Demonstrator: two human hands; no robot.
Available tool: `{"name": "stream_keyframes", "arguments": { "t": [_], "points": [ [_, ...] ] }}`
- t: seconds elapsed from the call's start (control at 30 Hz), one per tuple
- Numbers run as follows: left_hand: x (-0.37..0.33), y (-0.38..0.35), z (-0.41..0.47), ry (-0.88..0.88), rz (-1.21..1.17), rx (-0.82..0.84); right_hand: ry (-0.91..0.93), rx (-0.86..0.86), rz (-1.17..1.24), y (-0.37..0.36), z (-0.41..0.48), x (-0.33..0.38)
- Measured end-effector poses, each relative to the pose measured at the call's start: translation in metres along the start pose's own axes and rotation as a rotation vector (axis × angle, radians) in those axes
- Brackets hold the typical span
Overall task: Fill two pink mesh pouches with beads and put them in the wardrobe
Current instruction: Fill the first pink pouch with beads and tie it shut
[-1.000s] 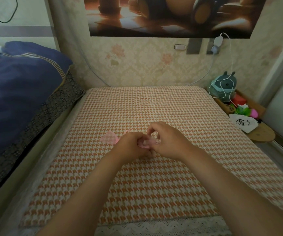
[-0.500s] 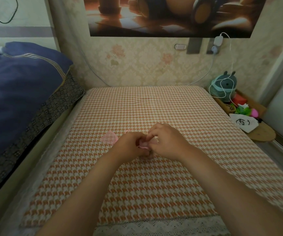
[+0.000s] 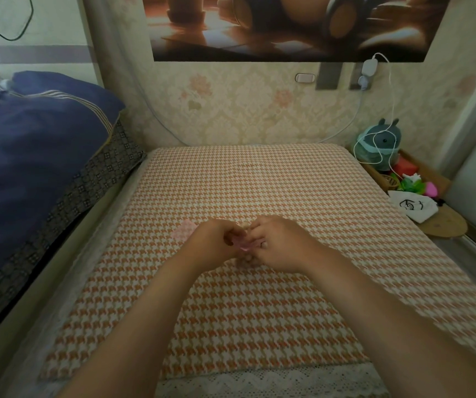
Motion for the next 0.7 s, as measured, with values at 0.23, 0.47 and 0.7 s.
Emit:
{"name": "stream_keyframes", "arguments": {
  "t": [0.23, 0.47, 0.7],
  "points": [
    [-0.009, 0.004, -0.004, 0.026, -0.101, 0.029, 0.003, -0.015, -0.011, 0.002, -0.001, 0.004],
    [0.0, 0.006, -0.005, 0.078, 0.009, 0.021, -0.126, -0.034, 0.199, 0.005, 0.0, -0.007],
    [0.004, 0.009, -0.008, 0.132, 0.069, 0.013, -0.253, 0.008, 0.23, 0.005, -0.005, -0.026]
  ]
}}
Point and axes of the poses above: each hand's wrist, its own z-axis towards the middle knuckle, its own y-axis out of the back of the hand, x = y × z, the point moved 4 cm from there along z, towards the middle knuckle, and after that the axes turned 6 degrees about z, right-handed, at the moved point
